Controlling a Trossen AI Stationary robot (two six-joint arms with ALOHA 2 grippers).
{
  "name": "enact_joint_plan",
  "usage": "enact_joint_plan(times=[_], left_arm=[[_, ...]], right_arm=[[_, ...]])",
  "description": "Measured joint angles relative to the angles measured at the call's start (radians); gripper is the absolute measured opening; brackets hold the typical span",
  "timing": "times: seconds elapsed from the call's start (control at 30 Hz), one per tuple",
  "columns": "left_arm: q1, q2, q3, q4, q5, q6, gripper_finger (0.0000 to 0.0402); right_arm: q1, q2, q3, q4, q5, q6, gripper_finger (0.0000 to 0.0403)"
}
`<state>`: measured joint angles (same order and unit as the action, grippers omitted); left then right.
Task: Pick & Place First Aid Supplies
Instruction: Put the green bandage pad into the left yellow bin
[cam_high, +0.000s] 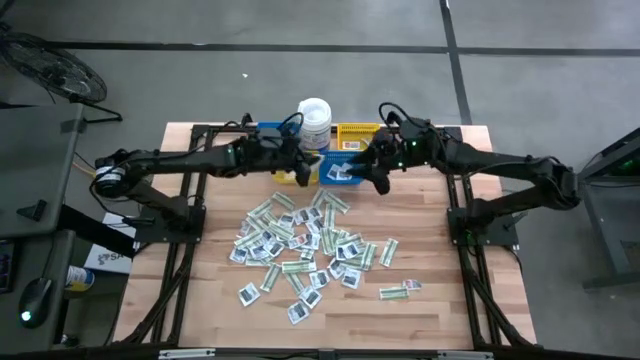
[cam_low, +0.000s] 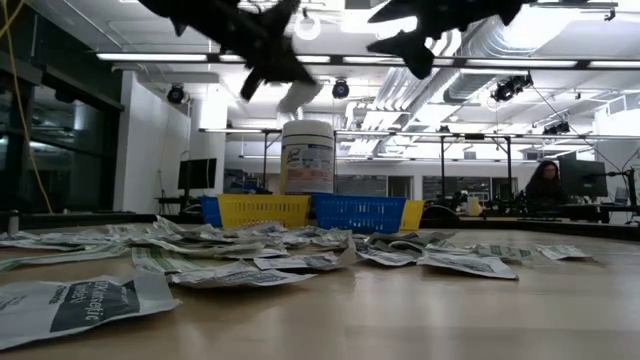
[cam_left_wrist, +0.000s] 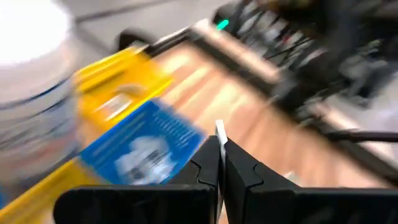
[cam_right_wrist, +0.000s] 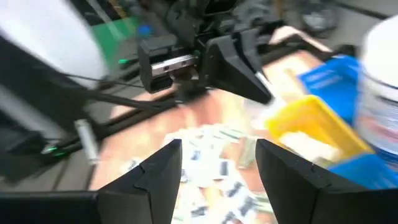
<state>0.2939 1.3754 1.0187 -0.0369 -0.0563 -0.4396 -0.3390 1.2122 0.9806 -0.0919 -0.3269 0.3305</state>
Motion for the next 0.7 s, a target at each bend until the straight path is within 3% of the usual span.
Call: enact_joint_plan(times=[0.33,0.47,0.7], left_arm=[[0.195,0.132,0.000,-0.128,0.174,0.169,0.0000],[0.230,0.185,-0.001,-0.168,0.179,0.254,0.0000],[0.243,0.225,-0.001,-0.202,0.245,0.451,0.0000]], right_arm=[[-0.011,-0.023,0.000,-0.126,0.171,-0.035,0.0200],[-0.010,-0.023,0.000,-0.159,0.236,-0.006,0.0200],[-0.009,-0.023,0.000,-0.167,0.259,0.036,0.0200]])
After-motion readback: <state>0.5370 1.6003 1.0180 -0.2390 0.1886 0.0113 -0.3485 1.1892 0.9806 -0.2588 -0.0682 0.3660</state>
